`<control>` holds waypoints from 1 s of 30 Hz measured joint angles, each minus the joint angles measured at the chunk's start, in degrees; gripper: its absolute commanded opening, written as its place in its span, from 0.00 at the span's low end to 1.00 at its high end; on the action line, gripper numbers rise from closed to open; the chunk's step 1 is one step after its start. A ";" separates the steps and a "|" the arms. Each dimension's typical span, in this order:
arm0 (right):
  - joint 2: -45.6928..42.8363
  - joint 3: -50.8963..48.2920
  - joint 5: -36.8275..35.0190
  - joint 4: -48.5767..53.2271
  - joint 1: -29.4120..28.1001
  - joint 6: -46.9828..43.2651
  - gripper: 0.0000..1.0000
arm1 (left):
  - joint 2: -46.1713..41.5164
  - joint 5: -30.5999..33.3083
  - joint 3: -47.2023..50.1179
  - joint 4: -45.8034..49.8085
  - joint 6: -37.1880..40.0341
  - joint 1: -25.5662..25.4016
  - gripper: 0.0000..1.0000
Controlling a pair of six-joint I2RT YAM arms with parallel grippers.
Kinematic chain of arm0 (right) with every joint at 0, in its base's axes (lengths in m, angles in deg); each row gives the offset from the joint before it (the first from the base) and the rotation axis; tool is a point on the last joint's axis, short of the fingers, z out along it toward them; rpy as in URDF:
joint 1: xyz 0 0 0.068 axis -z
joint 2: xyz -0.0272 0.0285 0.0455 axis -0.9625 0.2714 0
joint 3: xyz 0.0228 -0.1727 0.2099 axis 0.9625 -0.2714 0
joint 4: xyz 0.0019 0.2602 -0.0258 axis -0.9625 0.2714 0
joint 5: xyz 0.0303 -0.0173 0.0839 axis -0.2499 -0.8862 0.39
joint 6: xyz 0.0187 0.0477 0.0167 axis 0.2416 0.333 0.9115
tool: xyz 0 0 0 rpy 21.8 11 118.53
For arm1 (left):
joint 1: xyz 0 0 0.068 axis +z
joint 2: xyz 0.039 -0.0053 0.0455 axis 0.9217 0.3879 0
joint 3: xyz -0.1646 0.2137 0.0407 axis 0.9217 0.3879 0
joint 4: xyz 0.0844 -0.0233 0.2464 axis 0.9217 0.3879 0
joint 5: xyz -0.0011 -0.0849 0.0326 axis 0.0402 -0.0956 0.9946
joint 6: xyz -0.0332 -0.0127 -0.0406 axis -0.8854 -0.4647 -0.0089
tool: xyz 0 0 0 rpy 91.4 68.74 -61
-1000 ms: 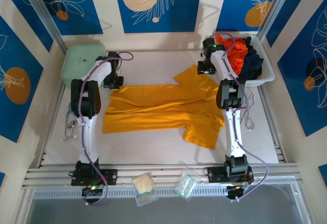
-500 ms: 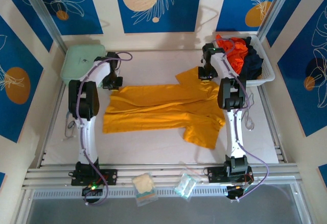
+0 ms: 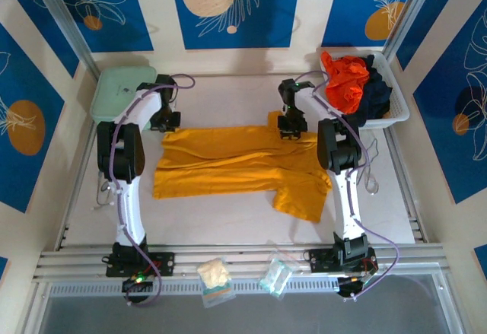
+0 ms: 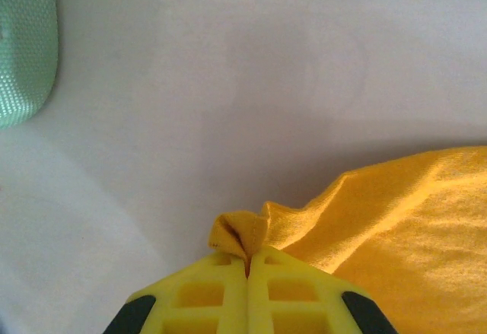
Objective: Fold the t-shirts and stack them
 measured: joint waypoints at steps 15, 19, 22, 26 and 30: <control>-2.16 12.09 -3.41 4.04 7.13 0.39 0.37 | 0.00 -0.02 0.57 -0.15 0.00 0.00 0.00; 2.08 19.65 -3.04 4.55 9.31 -1.29 0.40 | -0.02 -0.02 0.57 -0.17 0.00 0.00 0.00; 6.21 23.28 -2.75 4.81 10.08 -2.05 0.42 | 0.00 -0.04 0.57 -0.20 0.00 0.00 0.00; 9.25 23.37 -1.55 5.62 10.16 -2.47 0.43 | 0.00 -0.04 0.57 -0.20 0.00 0.00 0.00; 9.53 22.67 -0.26 5.60 10.12 -2.43 0.43 | 0.00 -0.04 0.57 -0.22 0.00 0.00 0.00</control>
